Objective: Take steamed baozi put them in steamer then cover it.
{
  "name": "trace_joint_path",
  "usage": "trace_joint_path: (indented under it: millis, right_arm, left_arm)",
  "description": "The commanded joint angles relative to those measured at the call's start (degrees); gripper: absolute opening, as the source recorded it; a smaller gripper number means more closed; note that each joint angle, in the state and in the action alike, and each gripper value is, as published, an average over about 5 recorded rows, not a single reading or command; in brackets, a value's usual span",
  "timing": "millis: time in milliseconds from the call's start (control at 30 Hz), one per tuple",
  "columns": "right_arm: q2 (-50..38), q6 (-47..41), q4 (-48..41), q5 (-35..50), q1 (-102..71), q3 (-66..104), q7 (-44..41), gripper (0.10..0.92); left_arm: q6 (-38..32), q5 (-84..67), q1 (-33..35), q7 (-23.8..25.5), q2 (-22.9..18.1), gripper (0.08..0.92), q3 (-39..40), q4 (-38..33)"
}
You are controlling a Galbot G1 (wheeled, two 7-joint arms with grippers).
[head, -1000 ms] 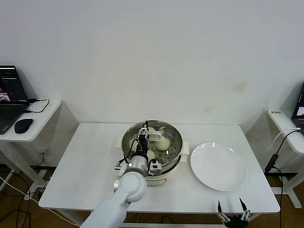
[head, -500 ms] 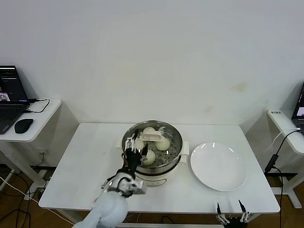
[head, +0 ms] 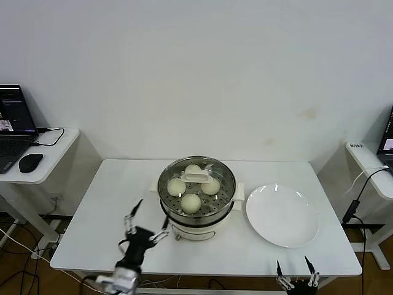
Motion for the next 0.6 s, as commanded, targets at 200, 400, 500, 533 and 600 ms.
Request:
trace_joint_path:
  millis: [200,400,500,533,600]
  right_arm:
    - [-1.8,1.5,4.9,5.4,-3.0,-3.6,-3.4,0.823]
    - [-2.3,1.2,6.2,7.2,-3.8,-4.5,-4.0,0.823]
    - [-2.4,0.8,6.4,7.4,-3.9,-4.9,-4.0,0.823]
    - [-2.5,0.6,6.4,7.5,-4.0,-5.0,-4.0,0.823]
    - [-2.5,0.3,6.4,7.9,-4.2,-5.3,-4.0,0.823]
  left_arm:
    - [-11.4,-19.1,16.4,-6.1,-2.1,0.823,-11.3,3.7]
    - [-13.5,-21.3,16.9,-3.0,-3.1,0.823,-11.2,5.1]
    - [-13.3,-21.2,17.2,-2.5,-3.6,0.823,-11.4,4.7]
    - [-13.2,-21.2,17.2,-2.4,-3.7,0.823,-11.5,4.6]
    - [-12.9,-21.1,17.3,-2.4,-4.1,0.823,-11.5,4.6]
